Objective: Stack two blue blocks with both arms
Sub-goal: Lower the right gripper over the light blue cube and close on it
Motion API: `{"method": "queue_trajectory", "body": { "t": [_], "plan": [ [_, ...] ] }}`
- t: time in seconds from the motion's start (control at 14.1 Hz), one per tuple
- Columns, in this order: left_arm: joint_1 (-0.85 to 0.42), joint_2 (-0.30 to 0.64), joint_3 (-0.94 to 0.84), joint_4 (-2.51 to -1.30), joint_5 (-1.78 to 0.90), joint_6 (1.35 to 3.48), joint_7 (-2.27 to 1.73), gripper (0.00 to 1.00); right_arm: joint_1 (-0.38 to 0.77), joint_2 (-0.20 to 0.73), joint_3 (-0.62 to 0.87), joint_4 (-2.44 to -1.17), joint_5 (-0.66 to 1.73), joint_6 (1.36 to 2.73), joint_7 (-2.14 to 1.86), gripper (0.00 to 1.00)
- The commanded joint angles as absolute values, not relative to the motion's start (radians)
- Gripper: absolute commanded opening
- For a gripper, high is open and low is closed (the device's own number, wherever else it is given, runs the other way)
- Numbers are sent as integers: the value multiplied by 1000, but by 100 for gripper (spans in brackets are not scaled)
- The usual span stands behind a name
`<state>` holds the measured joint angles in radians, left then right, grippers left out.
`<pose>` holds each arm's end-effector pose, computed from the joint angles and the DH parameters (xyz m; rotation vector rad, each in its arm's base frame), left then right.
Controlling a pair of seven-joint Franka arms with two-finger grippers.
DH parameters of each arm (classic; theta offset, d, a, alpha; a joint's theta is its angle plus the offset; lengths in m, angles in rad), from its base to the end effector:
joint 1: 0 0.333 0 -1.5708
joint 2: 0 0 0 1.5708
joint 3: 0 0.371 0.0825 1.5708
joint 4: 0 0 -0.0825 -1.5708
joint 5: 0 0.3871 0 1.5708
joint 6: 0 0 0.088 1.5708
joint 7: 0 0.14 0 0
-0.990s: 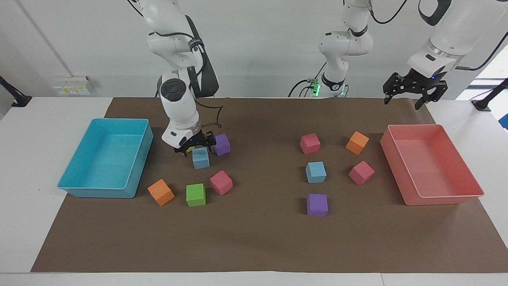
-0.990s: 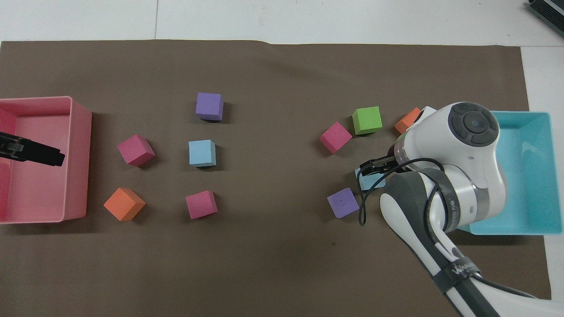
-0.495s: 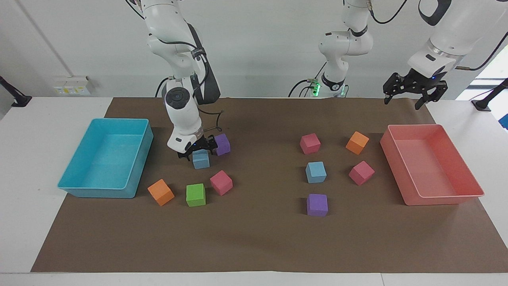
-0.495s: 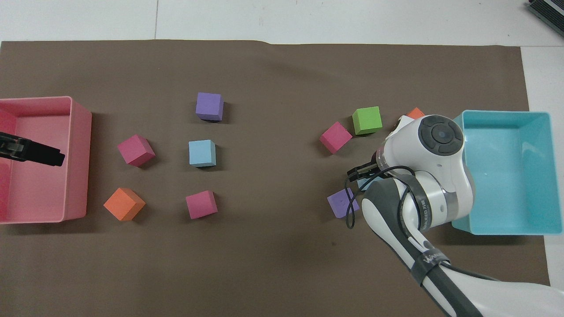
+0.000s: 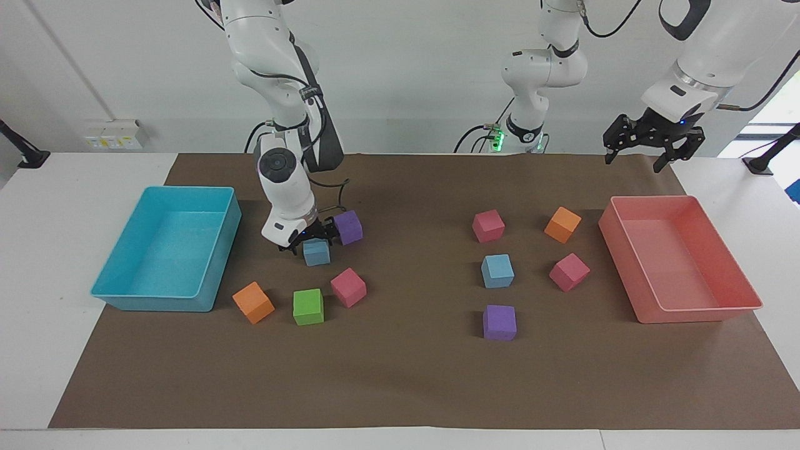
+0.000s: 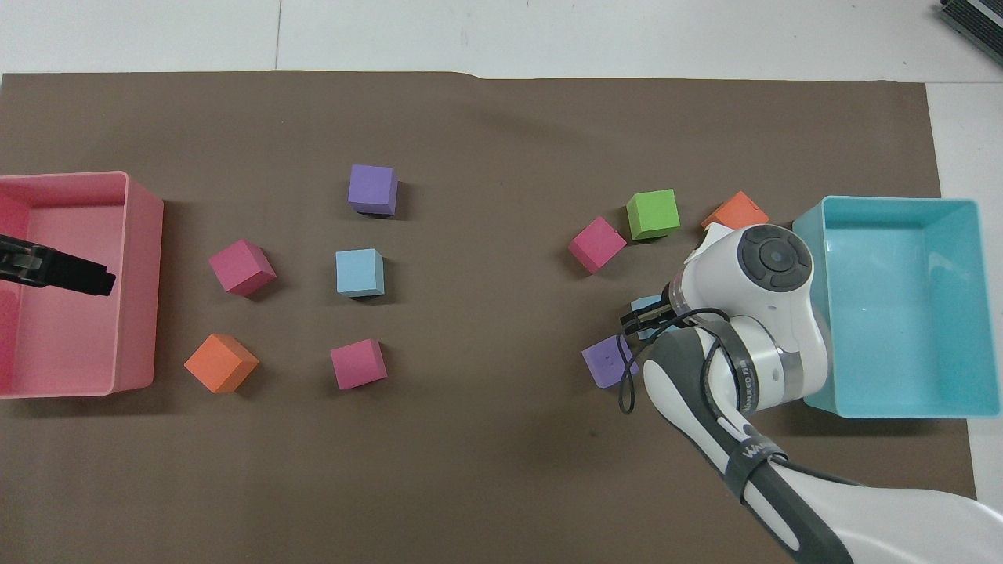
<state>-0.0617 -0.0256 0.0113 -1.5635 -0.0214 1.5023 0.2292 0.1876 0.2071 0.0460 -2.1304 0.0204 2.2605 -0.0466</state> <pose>0.5393 -0.0302 0.6582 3.0858 -0.4359 -0.0522 0.5544 0.1325 0.3238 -3.0942 -0.4140 0.1231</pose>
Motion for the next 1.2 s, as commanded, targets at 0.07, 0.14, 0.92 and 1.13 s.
{"method": "queue_trajectory", "body": {
  "t": [0.07, 0.14, 0.92, 1.13],
  "plan": [
    [-74, -52, 18, -1595, -21, 1519, 230, 100, 175, 212, 54, -2141, 35, 2286, -20, 100],
    [-74, -52, 18, -1595, -21, 1519, 230, 100, 175, 212, 54, -2141, 35, 2286, -20, 100],
    [-74, -52, 18, -1595, -21, 1519, 230, 100, 189, 213, 55, -2141, 40, 2316, -14, 61],
    [-74, -52, 18, -1595, -21, 1519, 230, 100, 189, 213, 55, -2140, 40, 2315, -20, 6]
  ]
}}
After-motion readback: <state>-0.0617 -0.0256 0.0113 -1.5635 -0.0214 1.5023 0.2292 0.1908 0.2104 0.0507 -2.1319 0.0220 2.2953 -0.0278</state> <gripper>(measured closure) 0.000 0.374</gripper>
